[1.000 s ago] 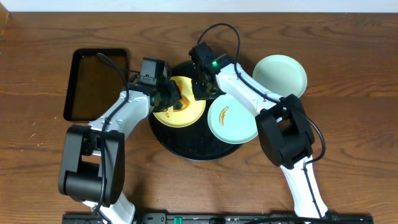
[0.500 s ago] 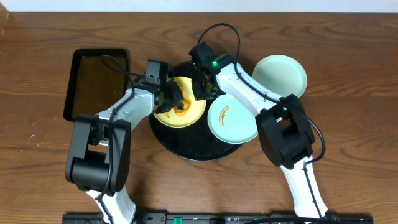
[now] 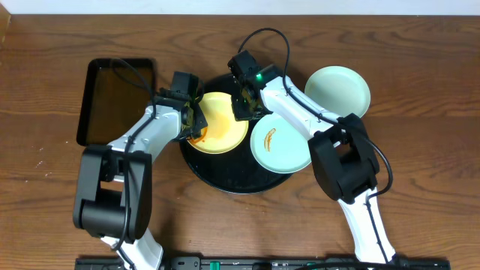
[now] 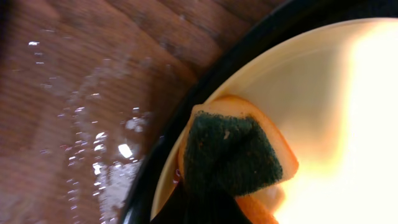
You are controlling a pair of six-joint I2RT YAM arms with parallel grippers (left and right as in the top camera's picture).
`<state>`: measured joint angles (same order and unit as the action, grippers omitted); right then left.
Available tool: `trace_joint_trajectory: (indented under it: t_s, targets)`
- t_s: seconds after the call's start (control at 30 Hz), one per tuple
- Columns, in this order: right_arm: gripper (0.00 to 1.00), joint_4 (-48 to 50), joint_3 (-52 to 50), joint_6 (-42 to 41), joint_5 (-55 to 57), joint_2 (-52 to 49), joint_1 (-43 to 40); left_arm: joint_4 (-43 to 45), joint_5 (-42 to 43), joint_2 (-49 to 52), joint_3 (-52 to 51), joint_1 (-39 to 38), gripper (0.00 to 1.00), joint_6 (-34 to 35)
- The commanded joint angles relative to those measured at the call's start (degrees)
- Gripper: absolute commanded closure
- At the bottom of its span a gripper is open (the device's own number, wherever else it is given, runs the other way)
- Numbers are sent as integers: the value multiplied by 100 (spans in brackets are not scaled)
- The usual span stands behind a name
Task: Clean dirty plates on tray and stack at the side
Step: 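Scrub the yellow plate with the sponge while the right gripper holds it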
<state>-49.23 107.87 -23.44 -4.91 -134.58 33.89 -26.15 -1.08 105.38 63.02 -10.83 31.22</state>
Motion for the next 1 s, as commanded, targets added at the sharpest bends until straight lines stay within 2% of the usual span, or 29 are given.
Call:
trace_joint_trajectory:
  t_s: [0.0,0.3,0.53,0.83,0.97]
  targets:
    - [99,-103,-181,-28,426,-151,-57,-39,-352,-361,-118,68,93,-116]
    - [99,-90,-181,-31,424,-151,-57,562,975,-323,-120,-295,93,-109]
    - [99,-90,-181,-31,424,-151,-55,970,960,-72,-120,-675,93,39]
    - [99,-120,-184,-28,424,-151,-55,1036,938,595,-120,-708,93,315]
    - [99,-131,-181,-28,426,-151,-55,678,236,612,-118,-678,93,286]
